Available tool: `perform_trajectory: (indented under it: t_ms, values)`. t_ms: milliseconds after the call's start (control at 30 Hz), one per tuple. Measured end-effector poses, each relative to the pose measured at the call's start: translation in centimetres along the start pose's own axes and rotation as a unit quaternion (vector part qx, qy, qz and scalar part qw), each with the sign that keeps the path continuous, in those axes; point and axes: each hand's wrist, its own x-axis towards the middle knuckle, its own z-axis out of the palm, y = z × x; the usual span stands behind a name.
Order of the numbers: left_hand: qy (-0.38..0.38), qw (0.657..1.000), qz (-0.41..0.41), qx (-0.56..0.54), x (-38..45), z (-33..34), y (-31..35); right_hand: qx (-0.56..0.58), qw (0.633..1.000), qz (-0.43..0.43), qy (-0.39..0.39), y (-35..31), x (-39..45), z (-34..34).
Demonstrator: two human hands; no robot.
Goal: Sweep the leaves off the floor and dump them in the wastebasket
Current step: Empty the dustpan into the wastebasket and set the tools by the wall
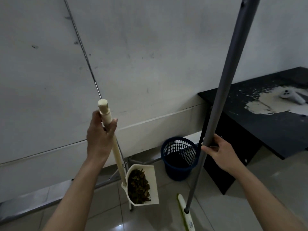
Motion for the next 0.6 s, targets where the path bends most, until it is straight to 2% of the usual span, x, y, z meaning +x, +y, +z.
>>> perform_trajectory:
  t_ms: [467, 600]
  values:
    - [0.143, 0.988, 0.031, 0.048, 2.7, 4.5, 12.8, 0.022, 0.991, -0.047, -0.124, 5.3, 5.9, -9.9]
    - [0.161, 0.986, 0.029, 0.041, 3.7, 5.4, 15.5, 0.025, 0.991, -0.034, -0.129, 6.9, 6.5, -11.9]
